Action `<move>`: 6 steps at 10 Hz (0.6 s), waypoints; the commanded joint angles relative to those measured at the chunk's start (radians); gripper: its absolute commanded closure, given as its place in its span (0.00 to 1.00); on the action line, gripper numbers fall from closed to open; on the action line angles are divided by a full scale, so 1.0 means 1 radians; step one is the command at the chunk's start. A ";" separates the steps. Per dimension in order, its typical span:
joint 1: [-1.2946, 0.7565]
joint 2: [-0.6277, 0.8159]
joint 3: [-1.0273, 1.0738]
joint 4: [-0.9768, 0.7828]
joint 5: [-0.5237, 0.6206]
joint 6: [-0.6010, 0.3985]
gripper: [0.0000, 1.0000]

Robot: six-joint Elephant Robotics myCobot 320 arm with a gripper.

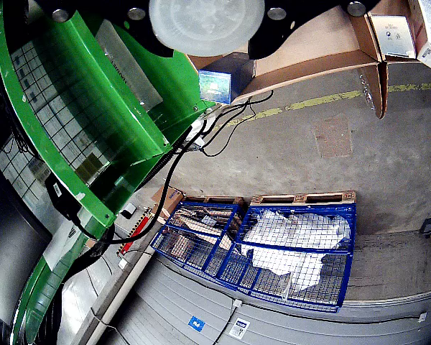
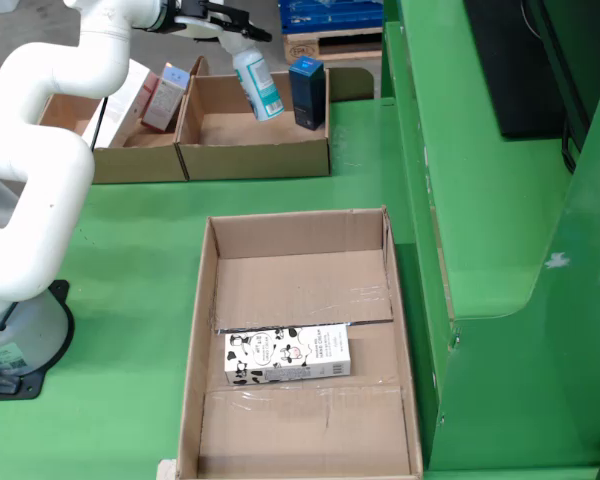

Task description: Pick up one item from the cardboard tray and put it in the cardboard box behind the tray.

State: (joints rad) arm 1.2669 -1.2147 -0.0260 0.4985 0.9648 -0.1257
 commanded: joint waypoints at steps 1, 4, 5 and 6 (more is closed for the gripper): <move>0.004 0.030 0.026 0.014 -0.012 -0.001 1.00; 0.000 -0.011 0.026 0.014 -0.011 0.000 1.00; -0.002 -0.030 0.026 0.014 -0.012 0.000 1.00; 0.000 -0.043 0.026 0.014 -0.012 0.000 1.00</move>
